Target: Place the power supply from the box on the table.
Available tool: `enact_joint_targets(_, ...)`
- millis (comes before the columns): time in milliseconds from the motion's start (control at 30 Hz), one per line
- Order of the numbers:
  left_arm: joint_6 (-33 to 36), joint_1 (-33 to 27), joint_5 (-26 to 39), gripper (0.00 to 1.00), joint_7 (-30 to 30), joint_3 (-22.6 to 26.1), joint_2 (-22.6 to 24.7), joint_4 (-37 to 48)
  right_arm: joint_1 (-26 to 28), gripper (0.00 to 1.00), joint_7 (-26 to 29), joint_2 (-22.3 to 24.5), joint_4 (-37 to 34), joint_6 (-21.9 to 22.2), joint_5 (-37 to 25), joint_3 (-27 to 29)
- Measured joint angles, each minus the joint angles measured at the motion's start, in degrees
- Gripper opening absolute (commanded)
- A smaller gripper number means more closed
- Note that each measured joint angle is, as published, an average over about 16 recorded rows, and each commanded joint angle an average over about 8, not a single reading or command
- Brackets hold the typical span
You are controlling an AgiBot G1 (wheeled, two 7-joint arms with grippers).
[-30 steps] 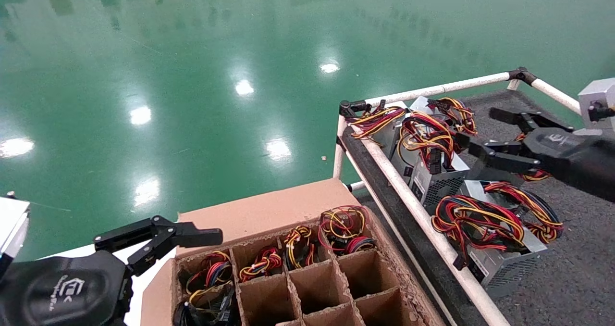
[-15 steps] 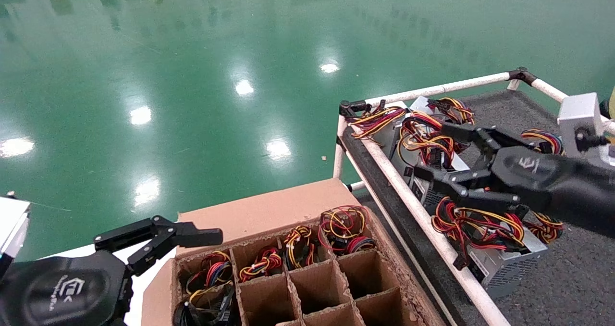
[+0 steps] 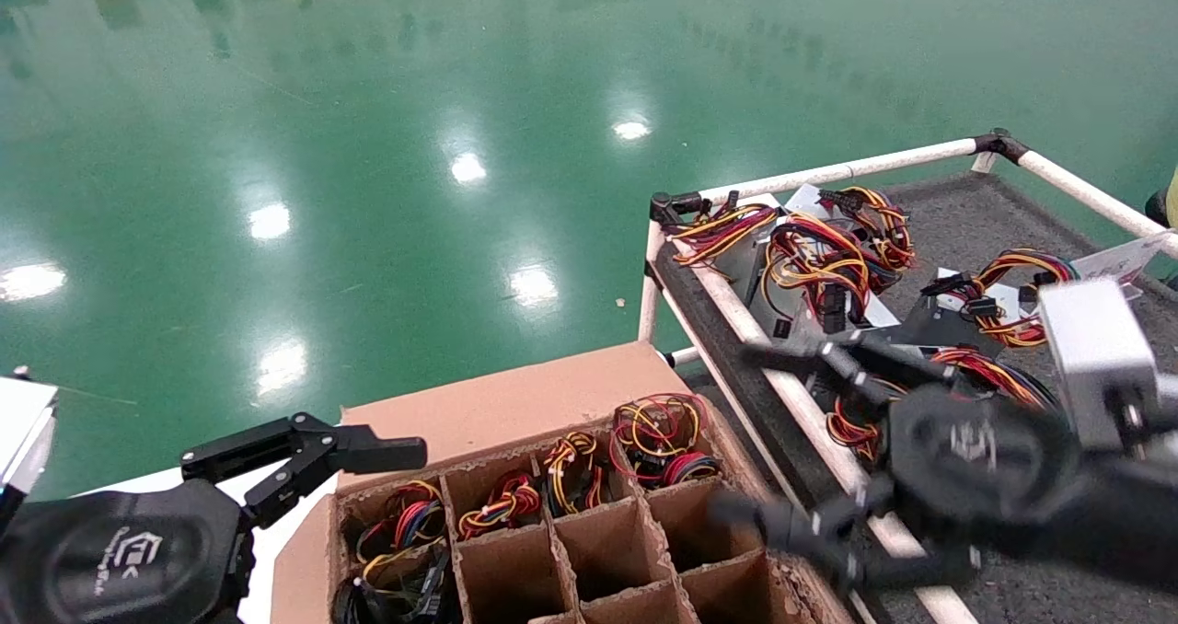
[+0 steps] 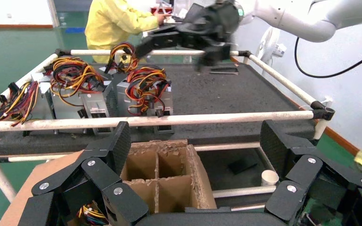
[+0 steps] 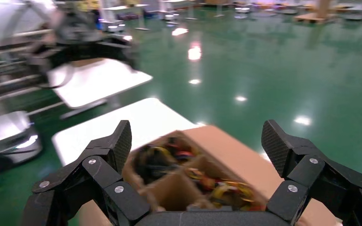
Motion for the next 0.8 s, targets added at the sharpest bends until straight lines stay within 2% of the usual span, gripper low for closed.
enact_joint_targets(367,0.0,0.0,0.0,1.0,0.0,0.0,0.0,0.0,-4.4,1.0,2.9,1.0,9.0,-2.6,2.5,1.0)
enact_joint_targets(800,0.0,0.0,0.0,1.0,0.0,0.0,0.0,0.0,-4.5,1.0,2.9,1.1,9.2,-2.7,2.6,1.1)
